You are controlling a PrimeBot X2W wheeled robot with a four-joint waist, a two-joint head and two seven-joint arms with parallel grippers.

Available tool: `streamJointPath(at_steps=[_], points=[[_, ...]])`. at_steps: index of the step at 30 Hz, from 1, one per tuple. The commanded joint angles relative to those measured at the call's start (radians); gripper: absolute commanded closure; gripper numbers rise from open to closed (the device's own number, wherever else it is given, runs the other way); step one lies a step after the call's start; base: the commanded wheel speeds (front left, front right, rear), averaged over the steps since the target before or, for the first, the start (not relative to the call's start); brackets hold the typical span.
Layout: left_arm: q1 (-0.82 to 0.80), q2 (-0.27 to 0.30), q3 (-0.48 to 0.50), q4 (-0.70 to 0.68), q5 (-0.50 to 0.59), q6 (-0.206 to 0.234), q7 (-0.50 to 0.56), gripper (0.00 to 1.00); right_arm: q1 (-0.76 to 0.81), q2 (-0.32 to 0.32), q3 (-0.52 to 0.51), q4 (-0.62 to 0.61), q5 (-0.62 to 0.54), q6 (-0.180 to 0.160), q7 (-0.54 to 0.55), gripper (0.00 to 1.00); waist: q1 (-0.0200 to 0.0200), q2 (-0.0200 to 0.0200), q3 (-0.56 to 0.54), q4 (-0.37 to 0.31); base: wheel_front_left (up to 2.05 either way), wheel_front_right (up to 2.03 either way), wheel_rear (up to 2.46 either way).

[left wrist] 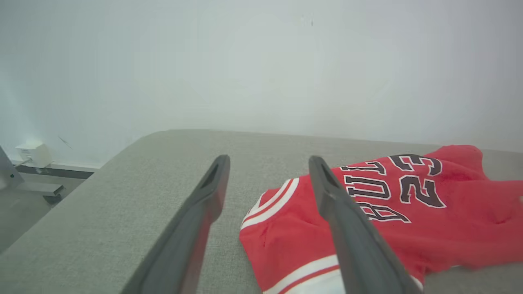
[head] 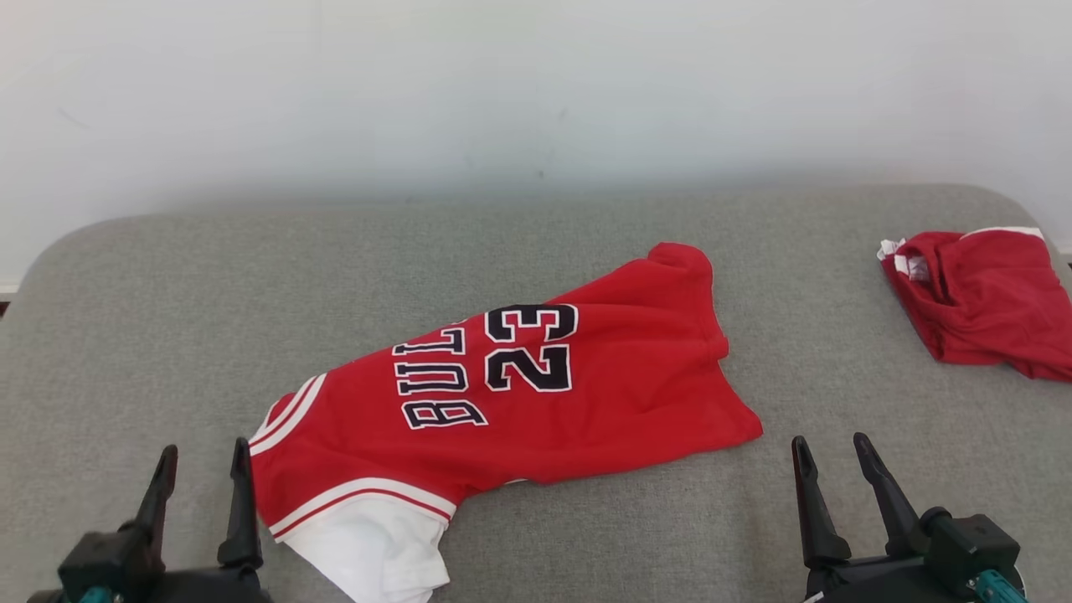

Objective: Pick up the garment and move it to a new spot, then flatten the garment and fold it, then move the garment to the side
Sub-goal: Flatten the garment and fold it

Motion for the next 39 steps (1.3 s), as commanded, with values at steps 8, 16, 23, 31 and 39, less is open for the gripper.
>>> streamJointPath(at_steps=[8,16,23,31,39], points=[[0.109,-0.063,0.040,-0.114,0.056,-0.012,-0.002,0.00,0.021,-0.010,0.012,-0.003,0.006,-0.003,-0.005,0.00,0.0001,0.0000,-0.034,0.010,0.00,0.00,0.00],[0.134,-0.108,0.052,-0.105,0.091,-0.043,-0.002,0.00,0.027,-0.015,0.023,-0.006,0.008,-0.003,-0.005,0.00,0.0001,0.0000,-0.042,0.004,0.00,0.00,0.00],[0.143,-0.127,0.070,-0.088,0.114,-0.065,-0.002,0.00,0.031,-0.009,0.027,-0.002,0.004,-0.003,-0.005,0.00,0.0001,0.0000,-0.044,0.003,0.00,0.00,0.00],[0.140,-0.140,0.087,-0.071,0.134,-0.083,-0.002,0.00,0.029,-0.010,0.025,-0.001,0.002,-0.003,-0.005,0.00,0.0001,0.0000,-0.047,0.006,0.00,0.00,0.00],[0.138,-0.152,0.079,-0.013,0.140,-0.101,-0.002,0.00,0.023,-0.012,0.010,0.007,0.010,-0.003,-0.005,0.00,0.0001,0.0000,-0.042,0.016,0.00,0.00,0.00]])
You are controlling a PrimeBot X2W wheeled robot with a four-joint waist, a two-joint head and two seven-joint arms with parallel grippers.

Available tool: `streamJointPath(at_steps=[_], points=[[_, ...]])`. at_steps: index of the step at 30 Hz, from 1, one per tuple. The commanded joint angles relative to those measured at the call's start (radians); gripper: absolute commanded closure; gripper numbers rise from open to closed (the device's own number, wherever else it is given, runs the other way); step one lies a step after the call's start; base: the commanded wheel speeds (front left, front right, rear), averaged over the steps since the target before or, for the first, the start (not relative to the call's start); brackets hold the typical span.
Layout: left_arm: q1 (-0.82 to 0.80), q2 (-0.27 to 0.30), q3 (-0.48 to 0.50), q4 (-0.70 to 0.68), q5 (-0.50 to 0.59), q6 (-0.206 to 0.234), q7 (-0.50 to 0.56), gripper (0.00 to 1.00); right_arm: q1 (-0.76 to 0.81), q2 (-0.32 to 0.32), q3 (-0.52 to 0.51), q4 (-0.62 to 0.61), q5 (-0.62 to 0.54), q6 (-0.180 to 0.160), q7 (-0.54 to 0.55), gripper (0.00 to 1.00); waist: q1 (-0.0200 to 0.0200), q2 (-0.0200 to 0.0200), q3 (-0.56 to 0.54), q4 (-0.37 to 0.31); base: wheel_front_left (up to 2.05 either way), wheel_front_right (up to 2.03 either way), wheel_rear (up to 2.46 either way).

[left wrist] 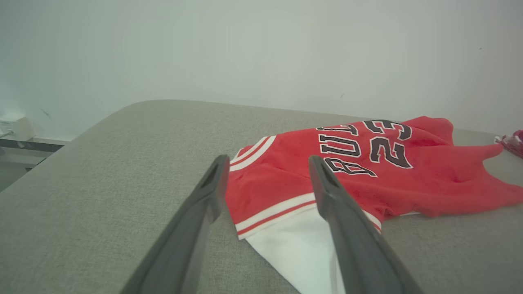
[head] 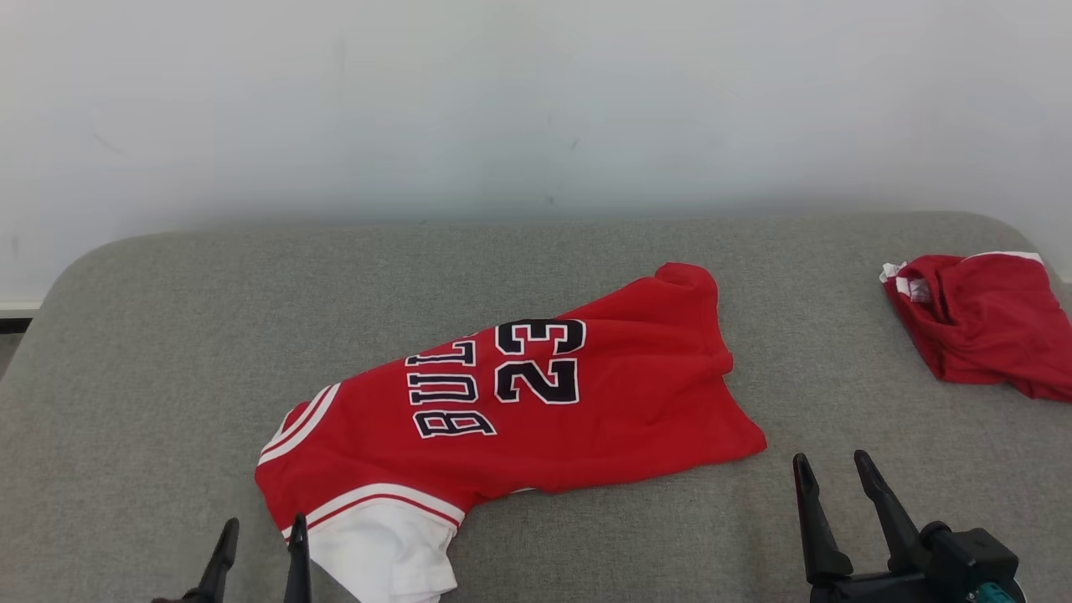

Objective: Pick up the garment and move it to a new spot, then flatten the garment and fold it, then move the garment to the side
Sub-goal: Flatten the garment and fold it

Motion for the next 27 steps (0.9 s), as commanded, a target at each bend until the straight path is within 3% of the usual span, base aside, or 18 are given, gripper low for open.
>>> streamJointPath(at_steps=[1,11,27], points=[[0.004,-0.004,-0.003,0.015,0.006,-0.002,-0.002,0.00,-0.007,-0.004,-0.005,0.005,0.008,-0.003,-0.005,0.00,0.0000,0.0000,0.004,0.005,0.00,0.00,0.00],[-0.034,-0.018,-0.078,0.212,-0.016,-0.033,0.002,0.00,-0.091,-0.038,0.000,0.101,-0.009,-0.003,-0.005,0.00,0.0000,0.0000,0.049,0.031,0.00,0.00,0.00],[-0.179,-0.034,-0.263,0.467,-0.089,-0.070,0.002,0.00,-0.334,-0.077,0.067,0.451,0.002,-0.003,-0.004,0.00,0.0000,0.0000,0.148,0.065,0.00,0.00,0.00]])
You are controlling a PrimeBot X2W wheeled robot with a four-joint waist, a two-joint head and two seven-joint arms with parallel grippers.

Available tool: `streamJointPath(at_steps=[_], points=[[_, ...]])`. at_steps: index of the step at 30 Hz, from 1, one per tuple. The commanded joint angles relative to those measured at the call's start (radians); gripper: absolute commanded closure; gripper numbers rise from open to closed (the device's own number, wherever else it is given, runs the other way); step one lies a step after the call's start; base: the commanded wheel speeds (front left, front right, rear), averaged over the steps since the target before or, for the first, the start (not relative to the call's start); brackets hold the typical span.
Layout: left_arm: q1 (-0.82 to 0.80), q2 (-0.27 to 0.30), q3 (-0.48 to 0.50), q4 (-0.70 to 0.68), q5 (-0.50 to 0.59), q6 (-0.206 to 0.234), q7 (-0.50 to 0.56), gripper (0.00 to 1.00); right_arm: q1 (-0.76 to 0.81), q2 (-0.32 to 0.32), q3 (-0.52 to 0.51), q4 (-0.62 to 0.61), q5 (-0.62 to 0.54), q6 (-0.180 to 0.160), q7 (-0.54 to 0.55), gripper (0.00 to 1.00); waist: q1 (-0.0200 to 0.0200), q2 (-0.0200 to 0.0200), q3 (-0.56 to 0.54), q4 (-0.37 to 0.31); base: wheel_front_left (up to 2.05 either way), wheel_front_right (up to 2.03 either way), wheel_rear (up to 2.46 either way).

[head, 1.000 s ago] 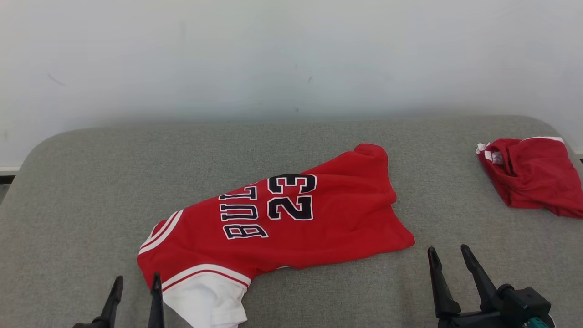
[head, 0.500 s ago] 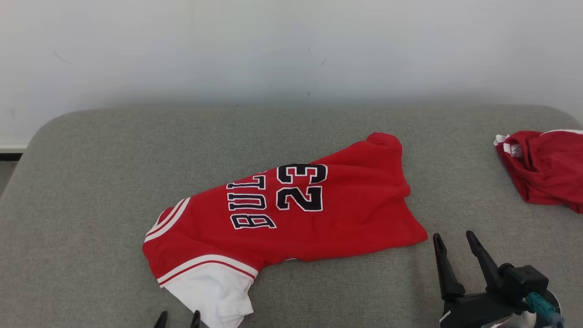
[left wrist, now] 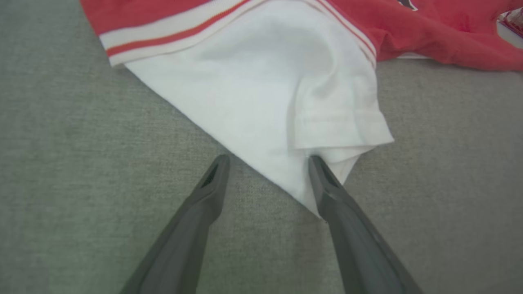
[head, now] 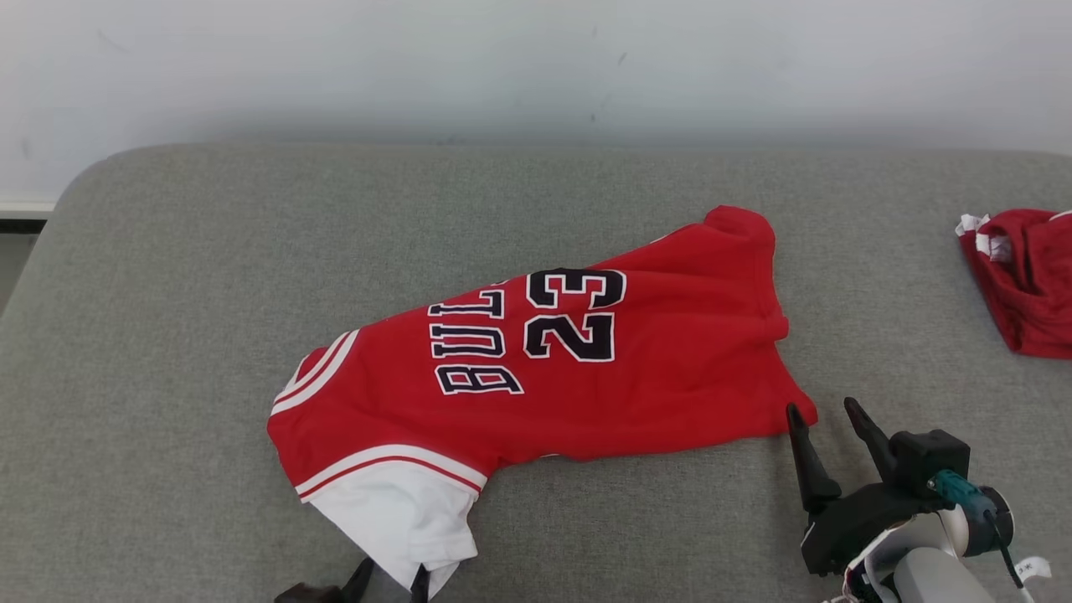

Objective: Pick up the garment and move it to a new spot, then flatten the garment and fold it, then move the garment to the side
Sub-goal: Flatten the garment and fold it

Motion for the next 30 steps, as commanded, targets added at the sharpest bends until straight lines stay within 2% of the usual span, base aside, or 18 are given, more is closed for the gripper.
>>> streamJointPath(at_steps=[1,8,12,14,15,16,17,22,30], points=[[-0.017,-0.004,-0.019,0.023,-0.015,-0.002,0.006,0.00,-0.026,-0.006,0.002,0.037,0.010,-0.003,-0.004,0.00,-0.0001,0.0000,0.018,0.010,0.00,0.00,0.00],[-0.049,-0.007,-0.077,0.045,-0.066,-0.001,0.010,0.00,-0.098,0.002,0.011,0.186,0.023,-0.003,-0.004,0.00,-0.0001,0.0000,0.039,0.031,0.00,0.00,0.00],[-0.049,-0.008,-0.104,0.049,-0.090,-0.002,0.010,0.00,-0.109,0.010,0.018,0.219,0.034,-0.003,-0.004,0.00,-0.0001,0.0000,0.043,0.037,0.00,0.00,0.00],[-0.051,-0.011,-0.123,0.050,-0.114,-0.004,0.010,0.03,-0.112,0.019,0.027,0.247,0.058,-0.003,-0.004,0.00,-0.0001,0.0000,0.043,0.039,0.00,0.00,0.00],[-0.054,-0.011,-0.131,0.047,-0.127,-0.005,0.010,0.56,-0.117,0.020,0.033,0.258,0.069,-0.003,-0.001,0.61,-0.0001,0.0000,0.044,0.040,0.00,0.00,0.00],[-0.057,-0.012,-0.138,0.043,-0.140,-0.005,0.010,0.67,-0.120,0.021,0.041,0.264,0.077,-0.003,-0.001,0.81,-0.0001,0.0000,0.044,0.040,0.00,0.00,0.00],[-0.060,-0.012,-0.142,0.039,-0.152,-0.006,0.010,1.00,-0.121,0.024,0.048,0.268,0.086,-0.003,-0.001,1.00,-0.0001,0.0000,0.044,0.040,0.00,0.00,0.00],[-0.073,-0.004,-0.128,-0.007,-0.204,-0.003,0.004,1.00,-0.129,0.020,0.072,0.239,0.121,-0.003,-0.002,1.00,-0.0001,0.0000,0.033,0.030,0.00,0.00,0.00],[-0.100,0.012,0.013,-0.216,-0.206,-0.002,0.002,1.00,-0.107,-0.010,0.097,0.090,0.149,-0.003,-0.003,1.00,-0.0001,0.0000,-0.009,0.003,0.00,0.00,0.00]])
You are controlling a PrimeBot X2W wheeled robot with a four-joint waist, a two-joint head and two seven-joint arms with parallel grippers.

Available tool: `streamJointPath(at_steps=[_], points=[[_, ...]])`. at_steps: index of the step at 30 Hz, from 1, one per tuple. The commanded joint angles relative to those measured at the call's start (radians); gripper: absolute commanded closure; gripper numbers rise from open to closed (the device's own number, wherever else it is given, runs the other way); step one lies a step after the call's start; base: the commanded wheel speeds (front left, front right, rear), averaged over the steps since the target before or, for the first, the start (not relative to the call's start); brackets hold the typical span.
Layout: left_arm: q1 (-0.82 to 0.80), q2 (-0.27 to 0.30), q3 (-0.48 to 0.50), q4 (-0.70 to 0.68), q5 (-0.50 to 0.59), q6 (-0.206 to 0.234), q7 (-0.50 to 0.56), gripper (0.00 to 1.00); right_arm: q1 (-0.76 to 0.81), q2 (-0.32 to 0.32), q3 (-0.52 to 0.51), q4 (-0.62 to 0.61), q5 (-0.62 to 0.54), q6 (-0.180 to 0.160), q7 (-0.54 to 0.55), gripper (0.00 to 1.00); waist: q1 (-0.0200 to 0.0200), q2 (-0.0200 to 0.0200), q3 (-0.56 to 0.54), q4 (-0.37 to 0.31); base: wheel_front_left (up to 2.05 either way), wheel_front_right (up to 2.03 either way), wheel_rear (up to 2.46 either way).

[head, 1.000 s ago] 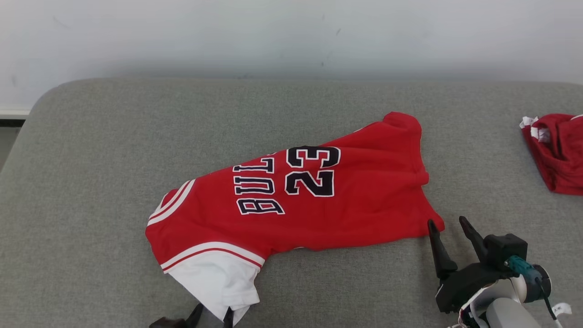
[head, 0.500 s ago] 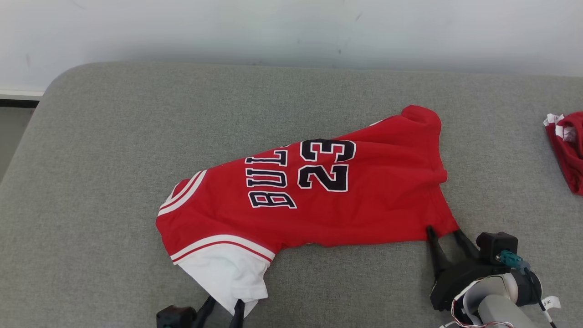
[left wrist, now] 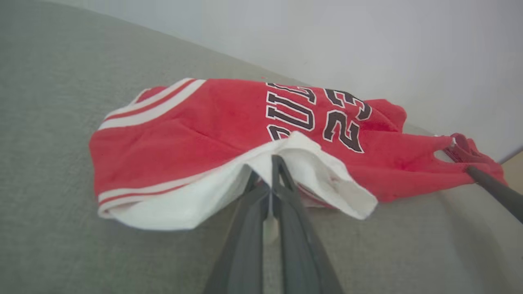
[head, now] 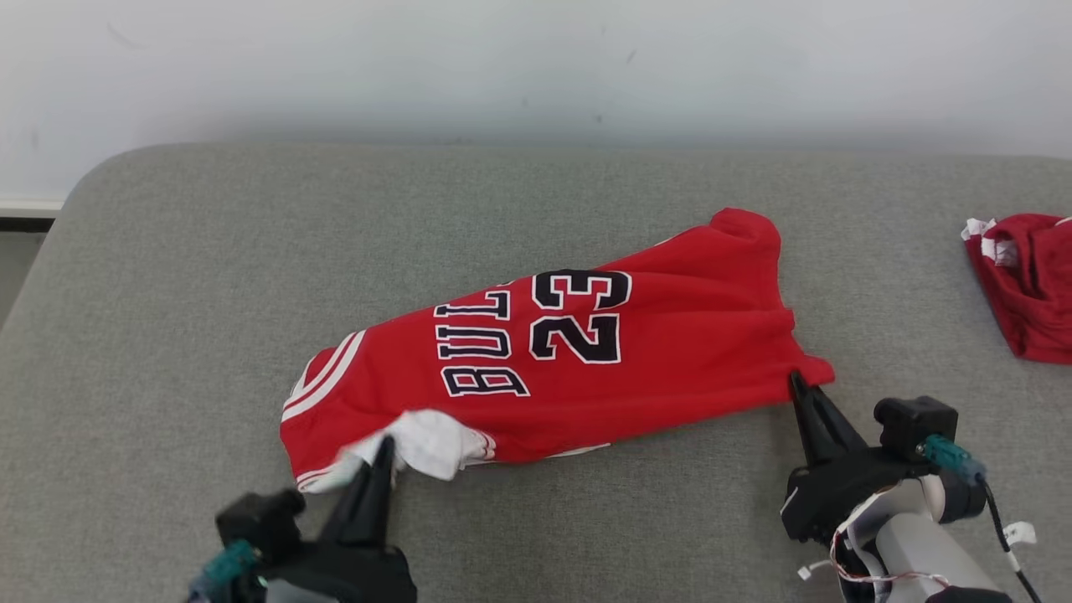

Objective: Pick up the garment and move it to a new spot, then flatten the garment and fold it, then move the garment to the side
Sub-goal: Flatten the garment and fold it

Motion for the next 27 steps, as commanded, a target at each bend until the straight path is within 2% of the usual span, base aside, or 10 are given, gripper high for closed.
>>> streamJointPath(at_steps=[1,5,11,17,21,24,25,27], points=[[-0.031,0.014,0.010,-0.020,-0.001,-0.002,0.000,1.00,-0.005,-0.008,0.003,-0.017,0.007,-0.003,-0.001,1.00,-0.0001,-0.0002,-0.010,-0.011,0.00,0.00,0.00],[-0.128,0.063,0.014,-0.056,-0.001,-0.006,0.013,1.00,-0.057,-0.021,0.020,-0.071,0.034,-0.003,-0.001,1.00,-0.0001,-0.0002,-0.007,-0.027,0.00,0.00,0.00],[-0.404,0.137,0.019,-0.078,-0.048,-0.006,0.108,1.00,-0.251,-0.064,0.069,-0.087,0.084,-0.003,0.015,1.00,-0.0001,-0.0002,0.074,-0.055,0.00,0.00,0.00],[-0.779,0.185,0.043,-0.028,-0.114,-0.006,0.204,1.00,-0.562,-0.122,0.084,-0.101,0.130,-0.003,0.083,1.00,-0.0001,-0.0002,0.250,-0.071,0.00,0.00,0.00],[-1.048,0.204,0.078,0.052,-0.152,-0.006,0.249,1.00,-0.793,-0.147,0.085,-0.090,0.149,-0.003,0.144,1.00,-0.0001,-0.0002,0.368,-0.080,0.00,0.00,0.00],[-1.229,0.209,0.096,0.131,-0.166,-0.005,0.250,1.00,-0.956,-0.150,0.074,-0.056,0.157,-0.003,0.178,1.00,-0.0001,-0.0002,0.420,-0.084,0.00,0.00,0.00],[-1.229,0.209,0.096,0.131,-0.166,-0.005,0.250,1.00,-0.956,-0.150,0.074,-0.056,0.157,-0.003,0.178,1.00,-0.0001,-0.0002,0.420,-0.084,0.00,0.00,0.00],[-1.344,0.221,0.091,0.184,-0.146,-0.003,0.252,1.00,-1.061,-0.148,0.072,-0.022,0.155,-0.003,0.199,1.00,-0.0001,-0.0002,0.446,-0.089,0.00,0.00,0.00]])
